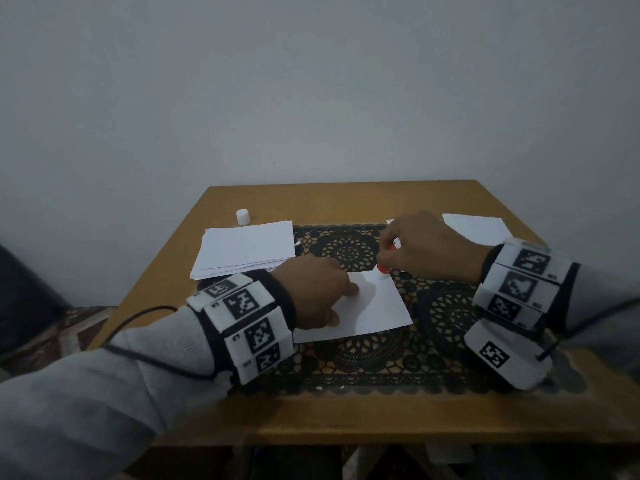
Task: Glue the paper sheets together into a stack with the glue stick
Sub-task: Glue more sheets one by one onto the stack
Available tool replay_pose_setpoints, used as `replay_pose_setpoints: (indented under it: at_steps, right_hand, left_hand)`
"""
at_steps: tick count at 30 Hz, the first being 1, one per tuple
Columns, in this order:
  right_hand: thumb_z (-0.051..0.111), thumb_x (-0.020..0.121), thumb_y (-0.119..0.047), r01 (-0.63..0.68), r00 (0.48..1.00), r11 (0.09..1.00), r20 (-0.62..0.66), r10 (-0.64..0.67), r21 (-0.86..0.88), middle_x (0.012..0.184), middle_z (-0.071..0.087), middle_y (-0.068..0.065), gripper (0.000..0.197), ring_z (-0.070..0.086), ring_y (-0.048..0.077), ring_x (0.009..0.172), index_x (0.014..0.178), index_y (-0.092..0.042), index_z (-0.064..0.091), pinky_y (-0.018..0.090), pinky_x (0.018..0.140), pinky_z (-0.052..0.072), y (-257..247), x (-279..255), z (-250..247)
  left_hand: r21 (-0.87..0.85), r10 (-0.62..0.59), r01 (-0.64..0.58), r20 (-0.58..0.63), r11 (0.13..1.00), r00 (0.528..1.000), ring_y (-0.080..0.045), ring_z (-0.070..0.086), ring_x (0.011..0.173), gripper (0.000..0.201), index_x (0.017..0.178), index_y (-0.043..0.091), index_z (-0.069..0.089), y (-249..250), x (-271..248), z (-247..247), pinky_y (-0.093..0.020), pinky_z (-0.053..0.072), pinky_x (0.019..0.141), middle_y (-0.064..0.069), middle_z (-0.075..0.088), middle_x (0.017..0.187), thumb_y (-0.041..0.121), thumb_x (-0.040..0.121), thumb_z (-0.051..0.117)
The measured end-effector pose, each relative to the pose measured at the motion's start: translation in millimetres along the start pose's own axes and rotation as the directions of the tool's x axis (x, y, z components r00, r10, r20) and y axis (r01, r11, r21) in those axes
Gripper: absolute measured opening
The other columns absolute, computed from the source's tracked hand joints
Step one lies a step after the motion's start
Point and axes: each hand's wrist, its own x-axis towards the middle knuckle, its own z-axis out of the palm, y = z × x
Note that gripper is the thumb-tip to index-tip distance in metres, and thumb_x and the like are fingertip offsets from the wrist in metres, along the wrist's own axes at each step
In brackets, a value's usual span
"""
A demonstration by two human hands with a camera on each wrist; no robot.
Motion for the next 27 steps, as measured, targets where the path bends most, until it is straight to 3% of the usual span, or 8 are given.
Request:
replay_pose_setpoints:
  at_steps: [8,13,18,24,27]
  right_hand:
    - [0.071,0.078,-0.026,0.015,0.999,1.000,0.048,-0.015,0.019,0.072,0.069,-0.002,0.016,0.064,0.022,0.070,0.065,-0.016,0.072,0.042,0.068,0.055,0,-9,-2]
    - [0.072,0.075,-0.029,0.021,0.992,0.999,0.122,-0.025,0.038,0.069,0.069,-0.004,0.017,0.064,0.019,0.070,0.061,-0.020,0.071,0.044,0.069,0.055,-1,-21,-5]
    - [0.071,0.079,-0.028,0.030,0.983,0.999,0.180,-0.038,0.043,0.069,0.069,-0.008,0.017,0.064,0.013,0.069,0.065,-0.018,0.072,0.038,0.070,0.055,-3,-34,-9]
    - [0.067,0.082,-0.031,0.047,0.975,0.998,0.214,-0.055,0.041,0.075,0.069,-0.006,0.020,0.062,0.014,0.073,0.070,-0.016,0.073,0.039,0.074,0.054,-2,-46,-11]
    - [0.065,0.084,-0.028,0.033,0.974,0.996,0.223,-0.051,0.084,0.070,0.066,-0.009,0.022,0.059,0.011,0.070,0.067,-0.017,0.072,0.035,0.072,0.051,-1,-48,-15]
  left_hand:
    - [0.031,-0.010,0.010,-0.020,0.999,1.000,-0.027,0.055,0.105,0.071,0.150,0.035,0.021,3,6,0,-0.033,0.047,0.077,-0.010,0.053,0.121,0.036,0.090,0.060]
    - [0.039,-0.025,0.025,-0.004,0.999,1.000,-0.028,0.055,0.104,0.072,0.150,0.037,0.018,4,7,0,-0.034,0.048,0.076,-0.011,0.051,0.121,0.037,0.091,0.060]
    - [0.035,-0.024,0.024,0.001,0.999,1.000,-0.028,0.054,0.106,0.072,0.150,0.038,0.017,4,8,2,-0.033,0.046,0.076,-0.010,0.049,0.123,0.036,0.091,0.059]
    - [-0.031,-0.014,0.014,0.021,0.999,1.000,-0.029,0.048,0.114,0.073,0.149,0.038,0.017,1,8,2,-0.037,0.045,0.088,-0.010,0.045,0.126,0.036,0.090,0.060]
    - [-0.063,-0.016,0.018,0.032,0.998,0.999,-0.031,0.041,0.120,0.073,0.149,0.040,0.018,0,7,3,-0.038,0.040,0.093,-0.011,0.038,0.130,0.037,0.090,0.060]
